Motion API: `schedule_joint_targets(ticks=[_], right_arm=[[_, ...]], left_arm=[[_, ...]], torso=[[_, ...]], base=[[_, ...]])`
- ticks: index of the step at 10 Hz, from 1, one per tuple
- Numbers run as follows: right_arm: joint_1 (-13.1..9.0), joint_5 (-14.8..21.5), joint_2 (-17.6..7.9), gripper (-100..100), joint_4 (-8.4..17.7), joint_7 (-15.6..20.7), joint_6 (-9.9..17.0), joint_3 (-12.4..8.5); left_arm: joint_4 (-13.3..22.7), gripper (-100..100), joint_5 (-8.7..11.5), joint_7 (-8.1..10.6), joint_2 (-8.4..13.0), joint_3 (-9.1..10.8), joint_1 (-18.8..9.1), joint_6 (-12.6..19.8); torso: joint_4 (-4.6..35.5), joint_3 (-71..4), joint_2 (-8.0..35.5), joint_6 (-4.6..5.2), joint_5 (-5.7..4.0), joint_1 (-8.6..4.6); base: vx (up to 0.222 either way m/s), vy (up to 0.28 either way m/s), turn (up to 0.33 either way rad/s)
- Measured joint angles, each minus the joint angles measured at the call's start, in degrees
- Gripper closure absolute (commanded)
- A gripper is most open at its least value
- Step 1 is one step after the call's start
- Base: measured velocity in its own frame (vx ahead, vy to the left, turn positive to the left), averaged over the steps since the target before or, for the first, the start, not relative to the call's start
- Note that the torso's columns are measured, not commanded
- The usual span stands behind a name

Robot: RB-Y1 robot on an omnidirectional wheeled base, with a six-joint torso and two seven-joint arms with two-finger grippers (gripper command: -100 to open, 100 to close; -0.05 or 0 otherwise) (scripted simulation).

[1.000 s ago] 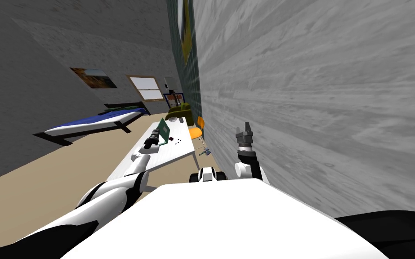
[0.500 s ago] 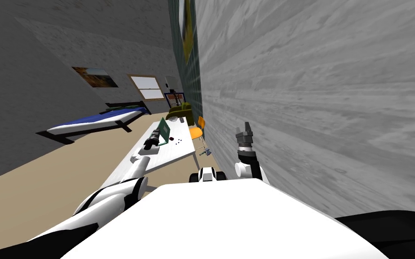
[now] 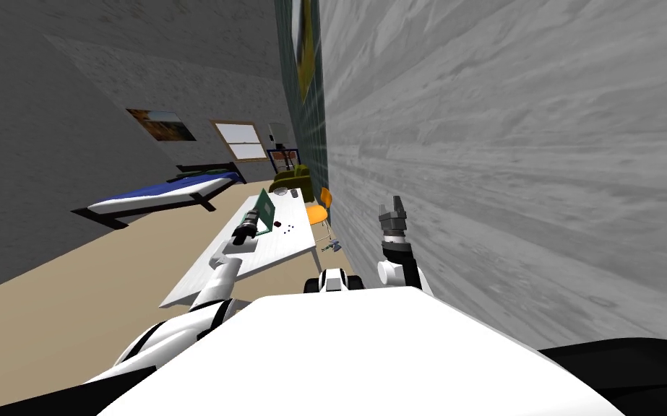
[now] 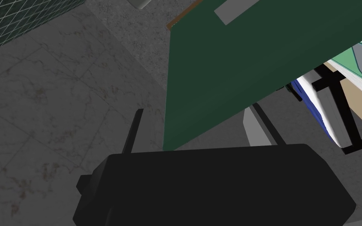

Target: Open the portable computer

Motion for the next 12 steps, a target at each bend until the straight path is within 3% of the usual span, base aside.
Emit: schedule_joint_targets(ticks=[3,6,7,12], right_arm=[[-0.01,0.00,0.00,0,0.00,0.00,0.00,0.00],[-0.01,0.00,0.00,0,0.00,0.00,0.00,0.00],[-0.01,0.00,0.00,0,0.00,0.00,0.00,0.00],[-0.02,0.00,0.00,0,0.00,0.00,0.00,0.00]], left_arm=[[-8.46,100,-1.32,2.18,-1.09,-0.41,5.00,2.99],[-14.00,100,-2.91,3.32,-2.71,-0.34,7.93,5.11],[-14.29,100,-2.94,3.30,-2.67,-0.33,7.89,5.11],[-7.46,100,0.55,1.35,-4.61,-1.43,0.49,1.89]], torso=[[0.19,0.06,0.14,-0.03,-0.17,-0.03],[0.32,0.09,0.19,0.03,-0.30,-0.10],[0.43,0.13,0.22,0.05,-0.40,-0.17],[0.56,0.27,0.45,-0.07,-0.48,-0.20]], base=[[0.044,0.012,0.043],[0.020,0.007,0.012],[-0.028,0.043,0.174],[-0.022,0.051,0.075]])
